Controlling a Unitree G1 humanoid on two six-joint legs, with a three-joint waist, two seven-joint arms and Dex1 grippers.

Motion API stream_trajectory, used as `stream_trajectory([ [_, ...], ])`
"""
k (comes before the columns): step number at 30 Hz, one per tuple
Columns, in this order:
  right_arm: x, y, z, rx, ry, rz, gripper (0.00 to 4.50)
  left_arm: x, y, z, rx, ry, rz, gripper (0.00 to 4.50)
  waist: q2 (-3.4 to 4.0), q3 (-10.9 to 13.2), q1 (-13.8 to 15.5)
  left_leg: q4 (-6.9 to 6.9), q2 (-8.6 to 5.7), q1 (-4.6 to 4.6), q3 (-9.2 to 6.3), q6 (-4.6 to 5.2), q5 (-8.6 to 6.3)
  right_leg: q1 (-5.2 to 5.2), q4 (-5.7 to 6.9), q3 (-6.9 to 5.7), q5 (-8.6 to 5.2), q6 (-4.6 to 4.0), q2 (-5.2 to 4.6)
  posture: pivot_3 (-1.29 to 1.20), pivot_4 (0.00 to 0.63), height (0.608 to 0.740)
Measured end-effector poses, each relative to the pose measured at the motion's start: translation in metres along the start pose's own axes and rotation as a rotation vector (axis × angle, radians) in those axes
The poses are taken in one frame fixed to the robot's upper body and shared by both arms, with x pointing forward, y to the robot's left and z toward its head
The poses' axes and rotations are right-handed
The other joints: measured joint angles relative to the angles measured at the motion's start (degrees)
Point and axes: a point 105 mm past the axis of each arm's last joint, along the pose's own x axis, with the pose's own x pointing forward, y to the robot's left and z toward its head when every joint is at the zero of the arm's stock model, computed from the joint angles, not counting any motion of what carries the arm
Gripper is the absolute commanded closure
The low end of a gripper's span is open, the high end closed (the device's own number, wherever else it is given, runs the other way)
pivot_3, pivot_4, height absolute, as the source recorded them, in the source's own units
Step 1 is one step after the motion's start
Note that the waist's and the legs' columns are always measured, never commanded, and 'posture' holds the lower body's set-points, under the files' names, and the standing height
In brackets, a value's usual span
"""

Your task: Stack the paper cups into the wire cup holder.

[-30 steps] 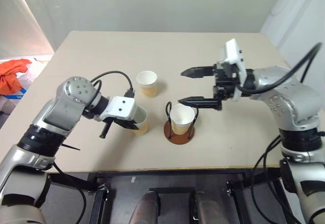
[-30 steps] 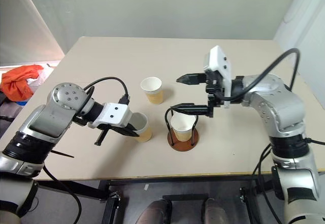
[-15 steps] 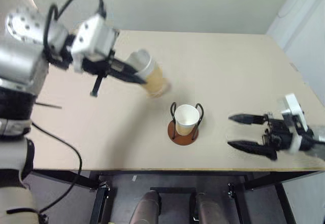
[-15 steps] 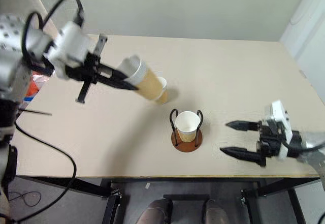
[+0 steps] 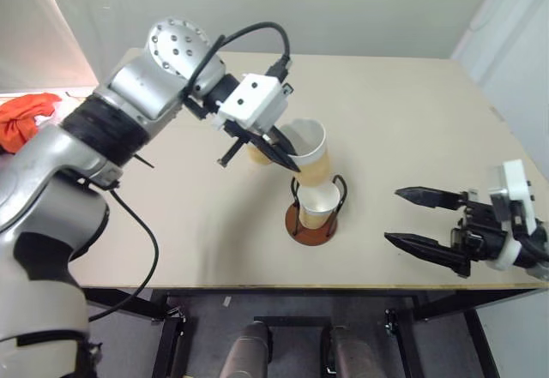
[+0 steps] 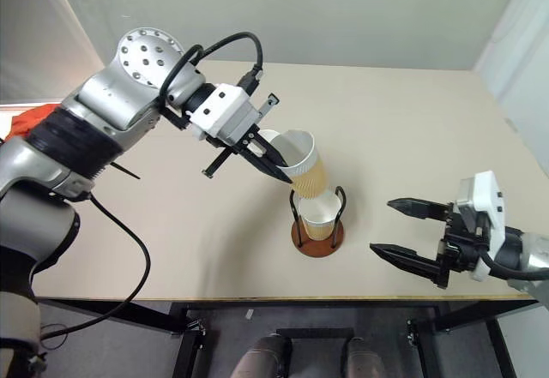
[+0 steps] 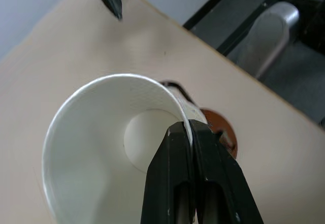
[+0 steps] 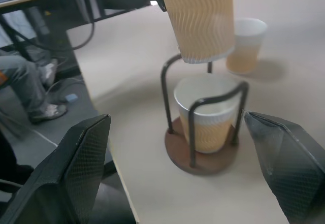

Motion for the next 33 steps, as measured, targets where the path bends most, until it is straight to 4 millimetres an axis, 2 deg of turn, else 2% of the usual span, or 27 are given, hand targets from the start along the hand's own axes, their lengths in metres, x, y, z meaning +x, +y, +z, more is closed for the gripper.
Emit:
stream_trajectory([
  [2, -0.002, 0.002, 0.001, -0.004, -0.001, -0.02, 0.03, 0.003, 0.002, 0.001, 0.019, 0.0, -0.012, 4.46, 0.02, 0.0, 0.2, 0.44, 0.02, -0.15, 0.01, -0.27, -0.19, 0.0, 0.04, 0.0, 0.07, 0.46, 0.0, 0.0, 0.15, 0.74],
  [5, -0.002, 0.008, 0.001, -0.002, 0.002, -0.036, 0.03, 0.009, 0.003, -0.002, 0.025, -0.006, -0.031, 4.46, 0.02, 0.0, 0.4, 0.67, -0.03, -0.25, 0.14, -0.15, -0.49, 0.01, -0.02, 0.03, 0.09, 0.64, -0.08, 0.0, 0.15, 0.74],
  [22, -0.006, 0.009, -0.002, 0.0, 0.017, -0.104, 0.03, 0.035, 0.001, 0.002, 0.1, -0.035, -0.12, 4.46, 0.01, 0.0, 1.0, 1.06, -0.03, -0.22, 0.31, 0.09, -0.88, 0.12, -0.02, 0.06, 0.02, 0.83, -0.12, 0.0, 0.15, 0.74],
  [26, -0.006, 0.009, -0.002, -0.007, 0.017, -0.104, 0.03, 0.037, 0.003, -0.007, 0.087, 0.01, -0.125, 3.65, 0.01, 0.0, 1.0, 1.14, -0.03, -0.21, 0.32, 0.25, -0.93, 0.17, -0.02, 0.06, 0.0, 0.84, -0.12, 0.0, 0.15, 0.74],
  [33, -0.004, 0.009, -0.001, -0.012, 0.016, -0.1, 0.03, 0.036, 0.012, -0.008, 0.102, 0.029, -0.095, 1.23, 0.01, 0.0, 1.0, 1.27, -0.03, -0.23, 0.33, 0.28, -0.93, 0.21, -0.01, 0.07, 0.01, 0.85, -0.12, 0.0, 0.15, 0.74],
])
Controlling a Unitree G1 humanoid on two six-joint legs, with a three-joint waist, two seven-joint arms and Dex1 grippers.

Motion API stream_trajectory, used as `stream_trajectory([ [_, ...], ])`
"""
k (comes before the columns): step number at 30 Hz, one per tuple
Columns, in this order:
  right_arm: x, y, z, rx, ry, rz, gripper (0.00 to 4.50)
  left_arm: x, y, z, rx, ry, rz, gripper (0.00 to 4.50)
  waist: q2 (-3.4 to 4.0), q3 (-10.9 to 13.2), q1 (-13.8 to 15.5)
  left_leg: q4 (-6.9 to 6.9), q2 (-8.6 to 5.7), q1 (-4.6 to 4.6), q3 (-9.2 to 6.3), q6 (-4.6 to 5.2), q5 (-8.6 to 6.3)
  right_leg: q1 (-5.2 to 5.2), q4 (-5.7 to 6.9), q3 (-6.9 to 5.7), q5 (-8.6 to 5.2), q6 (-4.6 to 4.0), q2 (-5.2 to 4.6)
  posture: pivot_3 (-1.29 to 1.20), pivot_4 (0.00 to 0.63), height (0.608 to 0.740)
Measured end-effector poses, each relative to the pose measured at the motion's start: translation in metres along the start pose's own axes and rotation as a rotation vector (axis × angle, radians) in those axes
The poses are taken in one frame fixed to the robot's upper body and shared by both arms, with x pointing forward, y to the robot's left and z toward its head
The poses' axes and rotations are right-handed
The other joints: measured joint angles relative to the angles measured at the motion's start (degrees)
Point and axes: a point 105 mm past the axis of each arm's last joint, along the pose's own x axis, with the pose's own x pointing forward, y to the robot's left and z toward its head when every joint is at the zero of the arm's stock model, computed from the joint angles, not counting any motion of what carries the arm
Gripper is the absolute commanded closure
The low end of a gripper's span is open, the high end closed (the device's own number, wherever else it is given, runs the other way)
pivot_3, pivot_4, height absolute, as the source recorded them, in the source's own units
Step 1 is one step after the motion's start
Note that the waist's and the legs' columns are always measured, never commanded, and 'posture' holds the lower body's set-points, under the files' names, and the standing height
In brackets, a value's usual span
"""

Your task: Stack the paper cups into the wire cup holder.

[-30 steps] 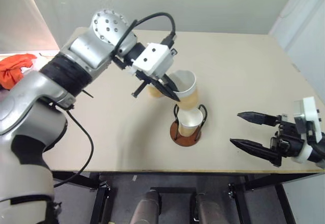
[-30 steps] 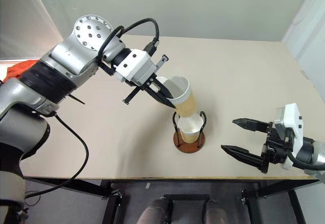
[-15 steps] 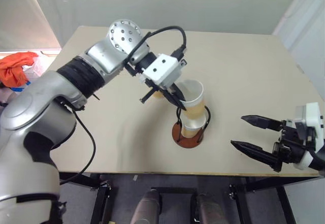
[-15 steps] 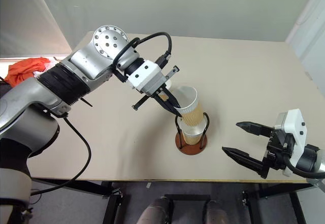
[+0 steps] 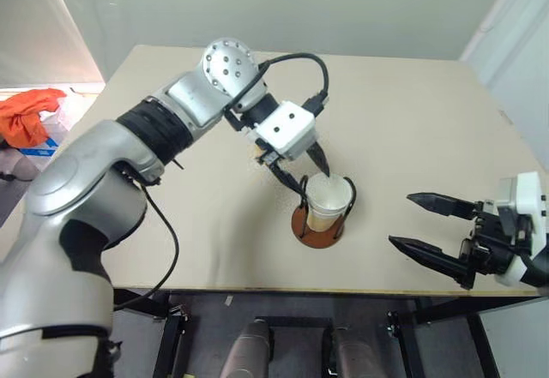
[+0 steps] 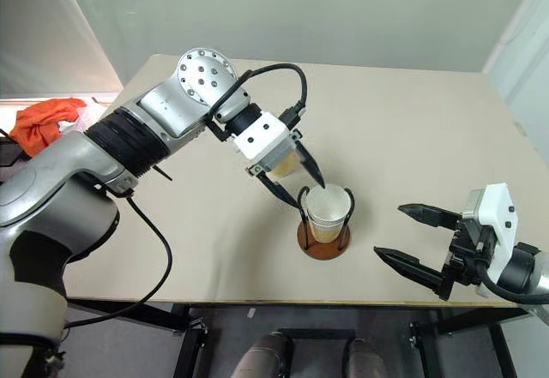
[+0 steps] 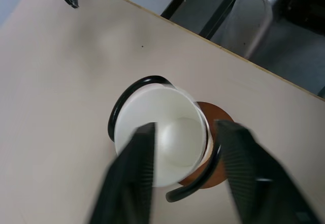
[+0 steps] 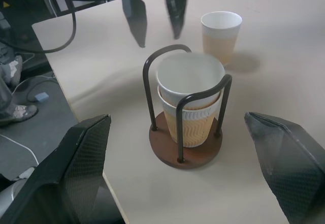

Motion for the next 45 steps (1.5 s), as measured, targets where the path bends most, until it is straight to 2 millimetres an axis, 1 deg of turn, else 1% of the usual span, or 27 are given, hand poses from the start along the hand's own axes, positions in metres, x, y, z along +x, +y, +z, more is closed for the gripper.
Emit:
stream_trajectory([
  [2, 0.001, 0.0, 0.001, -0.005, 0.002, 0.004, 0.03, -0.005, 0.011, -0.001, -0.01, -0.007, 0.061, 1.23, 0.0, 0.0, 0.0, 0.09, 0.0, -0.01, 0.0, 0.0, 0.0, 0.04, 0.01, 0.0, 0.02, 0.03, 0.0, 0.0, 0.15, 0.74],
  [4, 0.002, -0.001, 0.001, -0.008, 0.003, 0.007, 0.03, -0.018, 0.024, -0.006, -0.065, -0.019, 0.162, 1.23, 0.0, 0.0, 0.0, 0.17, -0.01, 0.01, 0.02, 0.01, -0.01, 0.09, -0.01, 0.02, 0.02, 0.05, 0.0, 0.0, 0.15, 0.74],
  [5, 0.003, -0.001, 0.003, -0.014, 0.003, 0.014, 0.03, -0.032, 0.029, -0.013, -0.123, -0.01, 0.236, 1.23, 0.01, 0.0, 0.0, 0.16, 0.0, 0.0, 0.05, 0.06, -0.04, 0.08, -0.03, 0.04, 0.02, 0.04, 0.0, 0.0, 0.15, 0.74],
  [6, 0.003, -0.002, 0.003, -0.012, 0.002, 0.013, 0.03, -0.048, 0.029, -0.021, -0.171, 0.007, 0.301, 1.23, 0.02, 0.0, -0.3, 0.14, 0.01, 0.08, 0.11, 0.0, -0.07, 0.08, -0.03, 0.06, 0.02, 0.04, 0.01, 0.0, 0.15, 0.74],
  [7, 0.003, -0.002, 0.002, -0.011, 0.002, 0.012, 0.03, -0.054, 0.028, -0.023, -0.187, 0.015, 0.324, 1.23, 0.02, 0.0, -0.3, 0.14, 0.02, 0.08, 0.12, -0.01, -0.08, 0.08, -0.02, 0.06, 0.01, 0.05, 0.01, 0.0, 0.15, 0.74],
  [8, 0.004, -0.004, 0.003, -0.01, 0.001, 0.015, 0.03, -0.066, 0.024, -0.032, -0.237, 0.034, 0.372, 1.23, 0.04, 0.0, -0.5, 0.12, 0.02, 0.1, 0.14, -0.01, -0.07, 0.08, -0.03, 0.05, -0.02, 0.08, 0.03, 0.0, 0.15, 0.74],
  [9, 0.006, -0.005, 0.005, -0.017, -0.007, 0.022, 0.03, -0.076, 0.018, -0.042, -0.298, 0.058, 0.41, 1.23, 0.09, 0.0, -0.8, 0.12, 0.02, 0.15, 0.19, -0.03, -0.07, 0.07, -0.02, 0.07, -0.03, 0.09, 0.04, 0.0, 0.15, 0.74],
  [10, 0.008, -0.008, 0.008, -0.025, -0.02, 0.023, 0.03, -0.088, 0.006, -0.058, -0.396, 0.091, 0.462, 1.23, 0.14, 0.0, -1.0, 0.1, 0.02, 0.17, 0.22, -0.07, -0.05, 0.07, -0.01, 0.08, -0.06, 0.14, 0.04, 0.0, 0.15, 0.74],
  [12, 0.009, -0.011, 0.007, -0.019, -0.021, 0.024, 0.03, -0.096, -0.01, -0.078, -0.516, 0.112, 0.519, 1.23, 0.13, 0.0, -1.0, 0.1, 0.0, 0.1, 0.15, -0.07, 0.01, 0.08, 0.0, 0.08, -0.14, 0.25, 0.07, 0.0, 0.15, 0.74],
  [14, 0.013, -0.013, 0.007, -0.02, -0.017, 0.033, 0.03, -0.092, -0.019, -0.092, -0.606, 0.106, 0.544, 1.23, 0.1, 0.0, -0.4, 0.18, -0.06, -0.06, 0.06, -0.06, 0.04, 0.06, -0.01, 0.11, -0.16, 0.3, 0.08, 0.0, 0.15, 0.74],
  [18, 0.016, -0.014, 0.007, -0.03, -0.005, 0.054, 0.03, -0.078, -0.022, -0.109, -0.675, 0.14, 0.565, 1.23, 0.06, 0.0, 1.0, 0.25, -0.23, -0.14, -0.08, 0.03, 0.0, 0.07, -0.04, 0.15, -0.14, 0.36, -0.02, 0.0, 0.15, 0.74],
  [22, 0.016, -0.015, 0.005, -0.026, -0.001, 0.05, 0.03, -0.064, -0.016, -0.117, -0.688, 0.157, 0.588, 1.23, 0.05, 0.0, 1.2, 0.26, -0.3, -0.08, 0.11, 0.05, -0.01, 0.07, -0.03, 0.16, -0.16, 0.38, -0.09, 0.0, 0.15, 0.74],
  [25, 0.015, -0.014, 0.004, -0.022, 0.008, 0.05, 0.03, -0.053, -0.016, -0.127, -0.703, 0.194, 0.607, 1.23, 0.04, 0.0, 1.1, 0.24, -0.27, 0.0, 0.29, 0.04, -0.01, 0.07, 0.0, 0.18, -0.21, 0.47, -0.05, 0.0, 0.15, 0.74],
  [29, 0.009, -0.016, 0.006, -0.041, 0.019, 0.026, 0.03, -0.041, -0.021, -0.141, -0.717, 0.274, 0.613, 1.23, 0.05, 0.0, 0.9, 0.23, -0.28, 0.04, 0.37, 0.05, -0.01, 0.06, 0.0, 0.2, -0.25, 0.51, 0.0, 0.0, 0.15, 0.74],
  [33, 0.005, -0.015, 0.005, -0.037, 0.03, 0.013, 0.03, -0.031, -0.025, -0.156, -0.682, 0.4, 0.624, 1.23, 0.04, 0.0, 1.0, 0.26, -0.33, 0.04, 0.37, 0.11, 0.03, 0.08, 0.0, 0.25, -0.27, 0.54, -0.02, 0.0, 0.15, 0.74],
  [36, 0.003, -0.013, 0.005, -0.039, 0.043, 0.007, 0.03, -0.022, -0.024, -0.157, -0.672, 0.406, 0.603, 1.23, 0.02, 0.0, 1.0, 0.26, -0.37, 0.04, 0.38, 0.16, 0.06, 0.09, 0.0, 0.29, -0.28, 0.56, -0.03, 0.0, 0.15, 0.74],
  [38, 0.001, -0.012, 0.006, -0.05, 0.046, 0.002, 0.03, -0.018, -0.02, -0.155, -0.668, 0.387, 0.598, 1.6, 0.02, 0.0, 1.0, 0.26, -0.39, 0.04, 0.4, 0.18, 0.08, 0.09, 0.01, 0.32, -0.28, 0.57, -0.04, 0.0, 0.15, 0.74],
  [39, 0.001, -0.012, 0.006, -0.051, 0.046, 0.002, 0.03, -0.018, -0.02, -0.155, -0.667, 0.387, 0.598, 2.01, 0.02, 0.0, 1.0, 0.26, -0.39, 0.04, 0.4, 0.19, 0.08, 0.09, 0.01, 0.32, -0.28, 0.57, -0.04, 0.0, 0.15, 0.74],
  [40, 0.001, -0.011, 0.007, -0.051, 0.045, 0.006, 0.03, -0.018, -0.02, -0.154, -0.667, 0.386, 0.598, 2.09, 0.02, 0.0, 0.9, 0.26, -0.4, 0.05, 0.44, 0.2, 0.09, 0.09, 0.01, 0.33, -0.3, 0.59, -0.01, 0.0, 0.15, 0.74],
  [41, 0.0, -0.01, 0.006, -0.044, 0.047, 0.006, 0.03, -0.018, -0.02, -0.153, -0.668, 0.375, 0.592, 2.28, 0.02, 0.0, 0.9, 0.25, -0.44, 0.06, 0.43, 0.23, 0.12, 0.09, 0.03, 0.34, -0.31, 0.62, 0.01, 0.0, 0.15, 0.74],
  [45, 0.0, -0.011, 0.006, -0.044, 0.046, -0.004, 0.03, -0.017, -0.027, -0.148, -0.674, 0.336, 0.518, 3.74, 0.02, 0.0, 0.9, 0.27, -0.49, 0.06, 0.44, 0.27, 0.14, 0.09, 0.04, 0.38, -0.3, 0.64, 0.0, 0.0, 0.15, 0.74],
])
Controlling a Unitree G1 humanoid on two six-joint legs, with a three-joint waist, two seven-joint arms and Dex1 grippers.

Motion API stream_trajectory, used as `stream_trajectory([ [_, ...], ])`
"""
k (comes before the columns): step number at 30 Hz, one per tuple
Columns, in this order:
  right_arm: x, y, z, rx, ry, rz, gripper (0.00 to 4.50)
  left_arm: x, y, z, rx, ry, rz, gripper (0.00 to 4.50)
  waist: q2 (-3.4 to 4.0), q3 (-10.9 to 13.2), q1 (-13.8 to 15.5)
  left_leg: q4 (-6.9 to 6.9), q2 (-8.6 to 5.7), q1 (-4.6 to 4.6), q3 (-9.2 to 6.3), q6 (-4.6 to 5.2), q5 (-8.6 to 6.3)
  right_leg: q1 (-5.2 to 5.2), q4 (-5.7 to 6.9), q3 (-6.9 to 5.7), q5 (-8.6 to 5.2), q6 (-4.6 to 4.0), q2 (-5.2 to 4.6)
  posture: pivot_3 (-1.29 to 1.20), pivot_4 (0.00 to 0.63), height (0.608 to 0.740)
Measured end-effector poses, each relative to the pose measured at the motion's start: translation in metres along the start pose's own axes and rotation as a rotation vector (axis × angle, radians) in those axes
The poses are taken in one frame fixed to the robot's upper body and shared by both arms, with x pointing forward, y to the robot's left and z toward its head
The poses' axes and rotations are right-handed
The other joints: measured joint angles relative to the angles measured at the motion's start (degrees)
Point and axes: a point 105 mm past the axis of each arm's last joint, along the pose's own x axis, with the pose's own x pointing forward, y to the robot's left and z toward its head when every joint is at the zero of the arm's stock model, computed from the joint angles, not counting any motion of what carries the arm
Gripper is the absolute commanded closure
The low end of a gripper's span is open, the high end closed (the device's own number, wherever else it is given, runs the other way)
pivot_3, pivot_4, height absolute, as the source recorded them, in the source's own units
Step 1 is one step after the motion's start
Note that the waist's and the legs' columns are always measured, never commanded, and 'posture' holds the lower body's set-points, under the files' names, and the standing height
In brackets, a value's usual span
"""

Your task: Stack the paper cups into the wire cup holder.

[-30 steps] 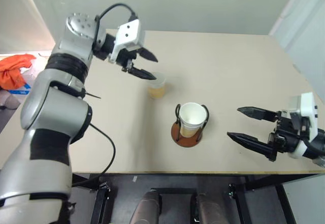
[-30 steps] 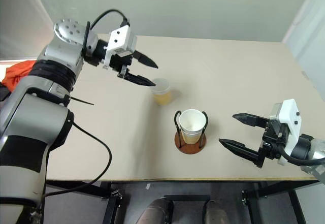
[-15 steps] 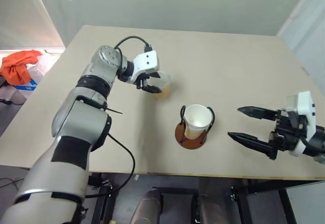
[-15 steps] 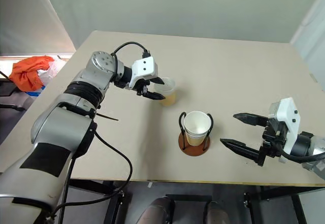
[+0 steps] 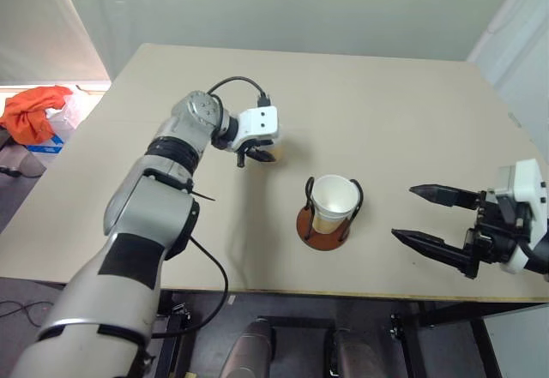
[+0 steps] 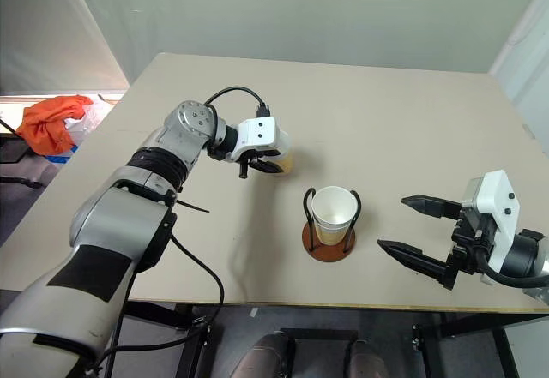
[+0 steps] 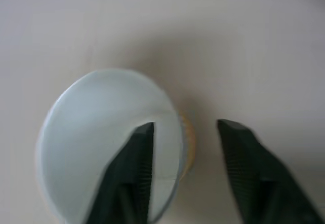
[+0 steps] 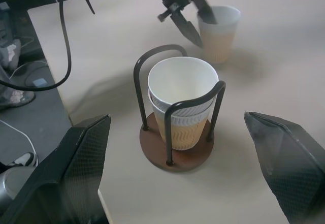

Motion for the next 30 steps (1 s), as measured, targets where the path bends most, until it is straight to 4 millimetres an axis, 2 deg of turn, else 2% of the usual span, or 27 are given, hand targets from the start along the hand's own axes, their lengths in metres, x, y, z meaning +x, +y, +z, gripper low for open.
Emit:
stream_trajectory([
  [2, 0.0, 0.0, 0.001, -0.004, -0.004, 0.0, 0.03, -0.006, -0.004, -0.003, 0.005, 0.004, -0.048, 4.41, 0.0, 0.0, 0.0, 0.0, 0.0, 0.0, 0.0, 0.01, 0.0, -0.01, 0.0, 0.02, 0.0, 0.01, -0.03, 0.0, 0.15, 0.74],
  [6, 0.002, -0.001, 0.002, -0.008, -0.01, 0.005, 0.03, -0.031, -0.006, 0.0, 0.015, -0.018, -0.137, 4.46, 0.0, 0.0, -0.1, -0.01, 0.0, -0.02, -0.04, 0.05, -0.02, -0.01, 0.0, 0.02, 0.0, 0.01, -0.02, 0.0, 0.15, 0.74],
  [8, 0.002, -0.002, 0.002, -0.005, -0.01, 0.008, 0.03, -0.046, -0.004, 0.009, 0.044, -0.056, -0.167, 4.46, 0.0, 0.0, -0.1, -0.01, 0.0, -0.06, -0.09, 0.09, -0.05, -0.01, -0.03, 0.03, -0.01, 0.02, -0.04, 0.0, 0.15, 0.74],
  [12, 0.0, -0.003, -0.001, 0.0, 0.007, 0.02, 0.03, -0.074, 0.012, 0.045, 0.175, -0.173, -0.097, 4.46, -0.01, 0.0, 0.0, -0.03, -0.06, -0.1, -0.12, 0.2, -0.13, -0.01, -0.04, 0.09, -0.02, 0.05, -0.09, 0.0, 0.15, 0.74],
  [14, -0.004, -0.005, -0.006, 0.014, 0.025, 0.019, 0.03, -0.089, 0.014, 0.068, 0.281, -0.236, -0.076, 4.46, -0.02, 0.0, 0.0, -0.03, -0.04, -0.12, -0.13, 0.17, -0.2, -0.04, -0.04, 0.15, 0.0, 0.08, -0.12, 0.0, 0.15, 0.74],
  [18, -0.013, -0.01, -0.01, 0.02, 0.05, -0.003, 0.03, -0.114, -0.009, 0.121, 0.445, -0.434, -0.156, 4.46, 0.01, -0.1, -0.2, -0.02, -0.01, -0.03, 0.07, 0.1, -0.56, -0.06, -0.01, 0.06, -0.02, 0.08, 0.01, 0.0, 0.15, 0.74],
  [20, -0.015, -0.01, -0.009, 0.012, 0.05, -0.005, 0.03, -0.116, -0.032, 0.142, 0.514, -0.518, -0.267, 4.46, 0.05, -0.1, -0.1, 0.02, 0.08, -0.02, 0.03, 0.09, -0.63, -0.04, -0.01, 0.14, -0.04, 0.09, -0.2, 0.0, 0.15, 0.74],
  [24, -0.02, -0.006, -0.01, 0.016, 0.059, -0.011, 0.03, -0.104, -0.069, 0.152, 0.573, -0.555, -0.469, 4.46, 0.07, -0.1, -0.2, 0.04, 0.14, 0.08, 0.15, 0.07, -0.67, 0.0, 0.03, 0.13, -0.04, 0.04, -0.14, 0.0, 0.15, 0.74],
  [26, -0.024, 0.0, -0.01, 0.037, 0.056, -0.005, 0.03, -0.096, -0.079, 0.149, 0.577, -0.538, -0.53, 4.46, 0.07, 0.0, -0.2, 0.05, 0.19, 0.11, 0.12, 0.07, -0.68, 0.03, 0.05, 0.15, -0.05, 0.0, -0.16, 0.0, 0.15, 0.74],
  [30, -0.029, 0.009, -0.004, 0.028, 0.05, -0.007, 0.03, -0.083, -0.083, 0.142, 0.591, -0.495, -0.575, 4.46, 0.05, 0.0, -0.3, 0.08, 0.23, 0.13, 0.18, 0.11, -0.7, 0.06, 0.03, 0.14, -0.09, -0.14, -0.13, 0.0, 0.15, 0.74],
])
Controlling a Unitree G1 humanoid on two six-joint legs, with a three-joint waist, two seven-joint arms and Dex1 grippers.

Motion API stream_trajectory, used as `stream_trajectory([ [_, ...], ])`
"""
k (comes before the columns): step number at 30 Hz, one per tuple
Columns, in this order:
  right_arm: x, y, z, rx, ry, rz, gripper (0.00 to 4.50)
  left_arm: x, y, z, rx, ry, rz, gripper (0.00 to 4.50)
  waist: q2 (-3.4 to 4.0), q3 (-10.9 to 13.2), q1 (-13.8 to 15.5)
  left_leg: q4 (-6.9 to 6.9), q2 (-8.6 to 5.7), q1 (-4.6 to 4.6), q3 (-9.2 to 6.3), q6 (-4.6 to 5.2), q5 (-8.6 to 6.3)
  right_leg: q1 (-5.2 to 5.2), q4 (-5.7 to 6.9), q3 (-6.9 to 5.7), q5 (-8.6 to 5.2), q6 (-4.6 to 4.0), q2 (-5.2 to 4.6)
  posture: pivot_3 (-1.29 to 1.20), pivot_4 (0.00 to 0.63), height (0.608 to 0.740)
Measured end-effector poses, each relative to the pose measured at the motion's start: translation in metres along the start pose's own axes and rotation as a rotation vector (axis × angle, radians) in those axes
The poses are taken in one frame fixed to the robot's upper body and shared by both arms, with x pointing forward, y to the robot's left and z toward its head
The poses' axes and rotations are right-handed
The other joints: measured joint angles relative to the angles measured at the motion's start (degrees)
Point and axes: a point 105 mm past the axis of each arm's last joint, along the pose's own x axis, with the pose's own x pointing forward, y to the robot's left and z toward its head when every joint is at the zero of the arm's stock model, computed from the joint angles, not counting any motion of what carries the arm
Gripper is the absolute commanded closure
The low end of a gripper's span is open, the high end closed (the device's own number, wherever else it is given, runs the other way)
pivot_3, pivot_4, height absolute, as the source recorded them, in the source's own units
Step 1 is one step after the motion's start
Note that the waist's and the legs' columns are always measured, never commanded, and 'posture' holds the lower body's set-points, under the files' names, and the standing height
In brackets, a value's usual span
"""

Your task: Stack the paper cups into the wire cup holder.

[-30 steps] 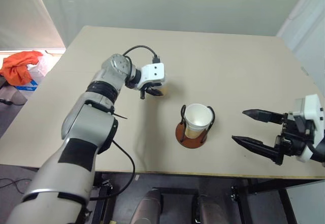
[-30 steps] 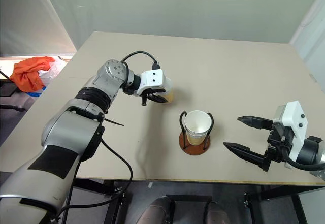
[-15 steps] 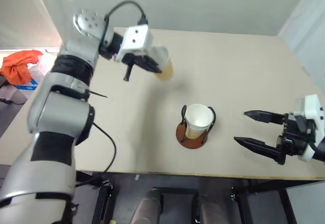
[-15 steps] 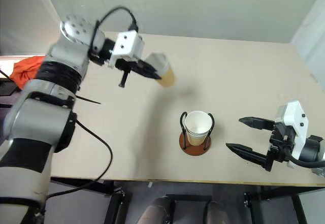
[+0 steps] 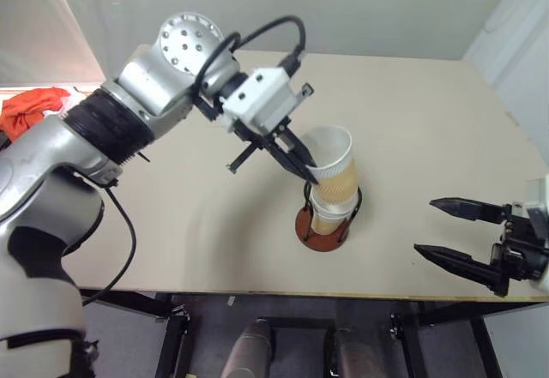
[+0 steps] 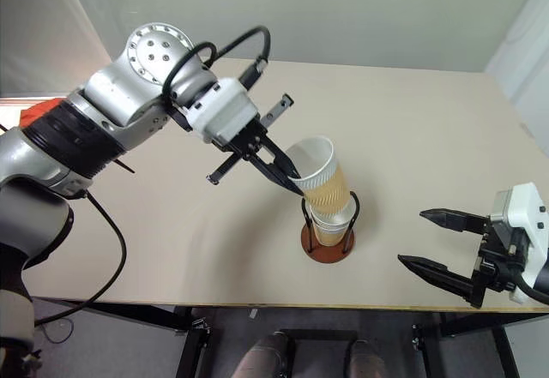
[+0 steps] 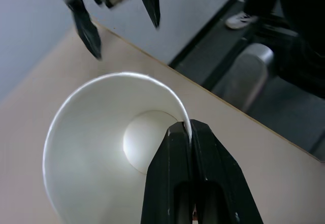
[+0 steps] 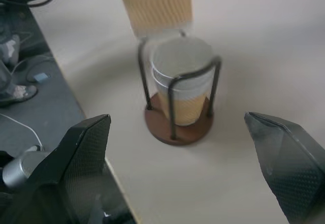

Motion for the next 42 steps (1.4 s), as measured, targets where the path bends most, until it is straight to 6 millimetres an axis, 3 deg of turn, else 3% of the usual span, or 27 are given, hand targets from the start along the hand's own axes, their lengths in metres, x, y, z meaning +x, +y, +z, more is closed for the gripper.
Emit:
stream_trajectory([
  [7, 0.0, 0.005, -0.001, 0.004, 0.0, -0.038, 0.03, 0.018, 0.01, -0.022, 0.032, 0.078, -0.06, 4.46, -0.01, 0.0, 0.0, 0.09, -0.01, 0.04, -0.11, 0.42, -0.1, 0.14, -0.01, 0.01, 0.02, -0.38, 0.02, 0.0, 0.15, 0.74],
  [16, 0.001, 0.006, -0.005, 0.021, 0.004, -0.074, 0.03, 0.022, 0.011, -0.036, 0.06, 0.144, -0.084, 4.46, -0.01, 0.0, 0.0, 0.09, -0.03, -0.03, -0.12, 0.28, -0.02, 0.13, -0.05, -0.01, 0.05, -0.19, 0.04, 0.0, 0.15, 0.74],
  [19, 0.001, 0.006, -0.004, 0.02, -0.002, -0.072, 0.03, 0.022, 0.013, -0.036, 0.057, 0.147, -0.079, 3.85, -0.01, 0.0, 0.1, 0.09, -0.04, -0.06, -0.14, 0.17, 0.02, 0.13, -0.07, -0.01, 0.03, -0.08, 0.03, 0.0, 0.15, 0.74],
  [25, 0.004, 0.003, 0.0, 0.003, -0.015, -0.058, 0.03, 0.019, 0.027, -0.032, 0.073, 0.136, -0.016, 1.89, -0.01, 0.0, 0.1, 0.08, -0.04, -0.07, -0.11, 0.03, 0.0, 0.13, -0.08, -0.02, 0.02, 0.11, 0.03, 0.0, 0.15, 0.74],
  [31, 0.017, -0.012, 0.009, -0.018, -0.033, 0.05, 0.03, 0.0, 0.048, -0.026, 0.053, 0.127, 0.146, 1.89, 0.01, 0.0, 0.0, 0.06, -0.05, -0.07, -0.08, -0.01, 0.04, 0.11, -0.11, 0.0, 0.0, 0.2, 0.03, 0.0, 0.15, 0.74],
  [35, 0.037, -0.034, 0.016, -0.045, -0.061, 0.145, 0.03, -0.053, 0.022, -0.038, -0.124, 0.129, 0.33, 1.89, 0.18, 0.0, -2.1, -0.12, 0.19, 0.11, 0.46, -0.08, 0.2, -0.04, -0.02, -0.24, -0.03, 0.24, 0.22, 0.0, 0.15, 0.74],
  [38, 0.05, -0.048, 0.013, -0.043, -0.038, 0.228, 0.03, -0.093, -0.03, -0.059, -0.359, 0.133, 0.473, 1.89, 0.36, -0.1, -2.7, -0.14, 0.25, 0.05, 0.46, -0.17, 0.38, -0.27, 0.11, -0.24, -0.06, 0.16, 0.46, 0.0, 0.15, 0.74],
  [42, 0.053, -0.071, 0.014, -0.055, -0.029, 0.262, 0.03, -0.124, -0.086, -0.072, -0.596, 0.094, 0.641, 1.89, 0.37, -0.1, -2.2, -0.17, 0.31, -0.16, 0.24, -0.16, 0.37, -0.55, 0.05, -0.01, 0.03, -0.18, 0.29, 0.0, 0.15, 0.74],
])
